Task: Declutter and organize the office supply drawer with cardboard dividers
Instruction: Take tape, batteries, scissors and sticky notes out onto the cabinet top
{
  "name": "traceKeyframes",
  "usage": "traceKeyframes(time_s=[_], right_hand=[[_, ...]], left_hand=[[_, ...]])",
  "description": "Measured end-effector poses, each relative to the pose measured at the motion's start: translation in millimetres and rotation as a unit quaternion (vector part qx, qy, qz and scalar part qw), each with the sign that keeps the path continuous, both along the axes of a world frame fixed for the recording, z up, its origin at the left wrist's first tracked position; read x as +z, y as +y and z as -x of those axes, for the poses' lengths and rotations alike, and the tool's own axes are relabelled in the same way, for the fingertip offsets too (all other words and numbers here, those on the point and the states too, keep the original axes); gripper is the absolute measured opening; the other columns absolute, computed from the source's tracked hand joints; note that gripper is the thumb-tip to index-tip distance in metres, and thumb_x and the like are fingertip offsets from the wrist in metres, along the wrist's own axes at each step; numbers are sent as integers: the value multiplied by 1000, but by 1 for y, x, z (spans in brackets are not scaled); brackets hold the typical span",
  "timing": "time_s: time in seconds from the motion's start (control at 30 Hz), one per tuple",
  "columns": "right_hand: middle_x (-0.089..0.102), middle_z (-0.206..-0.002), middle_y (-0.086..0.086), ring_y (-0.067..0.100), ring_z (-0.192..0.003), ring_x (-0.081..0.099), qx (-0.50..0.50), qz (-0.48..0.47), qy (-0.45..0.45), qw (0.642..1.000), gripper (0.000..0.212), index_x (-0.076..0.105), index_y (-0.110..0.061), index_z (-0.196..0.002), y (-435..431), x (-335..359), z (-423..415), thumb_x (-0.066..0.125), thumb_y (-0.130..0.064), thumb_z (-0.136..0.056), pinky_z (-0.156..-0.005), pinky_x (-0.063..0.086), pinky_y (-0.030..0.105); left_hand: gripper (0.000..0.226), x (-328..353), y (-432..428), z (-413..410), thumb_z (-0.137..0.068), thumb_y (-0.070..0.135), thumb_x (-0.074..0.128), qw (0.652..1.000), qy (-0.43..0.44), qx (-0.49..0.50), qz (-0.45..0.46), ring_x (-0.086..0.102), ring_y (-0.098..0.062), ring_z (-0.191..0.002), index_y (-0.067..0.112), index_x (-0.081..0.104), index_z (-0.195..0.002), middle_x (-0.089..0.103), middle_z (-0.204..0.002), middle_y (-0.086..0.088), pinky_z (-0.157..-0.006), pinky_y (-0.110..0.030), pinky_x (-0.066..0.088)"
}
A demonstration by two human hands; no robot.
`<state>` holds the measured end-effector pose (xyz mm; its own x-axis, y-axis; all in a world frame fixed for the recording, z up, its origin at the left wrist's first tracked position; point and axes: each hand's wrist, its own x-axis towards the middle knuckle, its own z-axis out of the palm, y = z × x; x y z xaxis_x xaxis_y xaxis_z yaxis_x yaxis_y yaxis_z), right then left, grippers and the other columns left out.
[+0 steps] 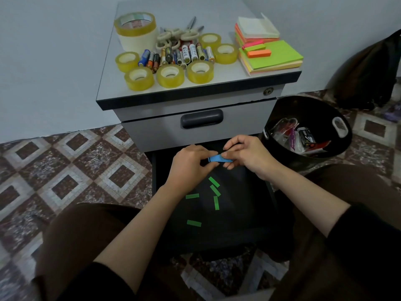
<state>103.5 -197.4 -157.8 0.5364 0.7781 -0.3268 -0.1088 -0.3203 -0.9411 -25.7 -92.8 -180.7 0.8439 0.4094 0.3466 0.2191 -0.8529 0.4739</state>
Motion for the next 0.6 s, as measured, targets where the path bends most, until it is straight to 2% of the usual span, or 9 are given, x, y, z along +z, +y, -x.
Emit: traceKeyframes(time_s=[0.07,0.13,0.23,0.33,0.43,0.5,0.6], right_hand=[[66,-71,11,8,-49,63,37,12,-63,997,10,65,-1,-91,0,-3,1,64,4,-82,-54,55,18],[67,-69,4,5,-52,62,80,38,-172,981,16,70,-1,-98,0,-7,1,67,-3,-82,-60,55,18],[68,-88,2,8,-78,60,155,79,-325,930,28,70,-11,-107,1,-11,2,73,-16,-79,-75,50,21],[66,-103,3,15,-96,56,189,109,-448,867,32,67,-13,-115,3,-14,3,68,-20,-84,-87,45,26],[66,-103,3,16,-96,58,193,102,-491,844,28,68,-13,-114,2,-13,6,63,-21,-87,-87,47,30],[66,-99,3,15,-91,59,191,91,-495,843,27,69,-13,-112,1,-11,7,63,-21,-87,-83,48,32],[65,-101,3,16,-92,60,184,84,-491,848,28,68,-13,-113,2,-10,8,65,-21,-86,-82,49,31]], left_hand=[[23,-2,2,1,-71,17,76,1000,13,1,-8,66,-19,-74,10,75,-93,73,-82,-4,-67,-35,55],[22,-3,3,3,-71,15,78,1000,26,3,-11,65,-19,-72,11,75,-92,72,-80,-4,-65,-36,54],[22,-4,4,5,-74,15,76,999,47,3,-11,61,-18,-72,12,74,-96,71,-80,-4,-64,-34,51],[23,-4,4,5,-77,18,74,998,58,1,-14,59,-16,-75,14,73,-100,71,-83,-4,-66,-29,45],[28,-4,4,4,-82,24,69,996,80,4,-26,57,-15,-85,16,70,-109,70,-93,-3,-74,-25,41],[32,-4,4,3,-84,28,67,995,92,6,-35,58,-16,-92,17,67,-114,69,-101,-2,-81,-25,39],[31,-5,4,1,-87,30,62,994,98,8,-52,57,-17,-93,17,66,-115,69,-101,-3,-82,-26,38]])
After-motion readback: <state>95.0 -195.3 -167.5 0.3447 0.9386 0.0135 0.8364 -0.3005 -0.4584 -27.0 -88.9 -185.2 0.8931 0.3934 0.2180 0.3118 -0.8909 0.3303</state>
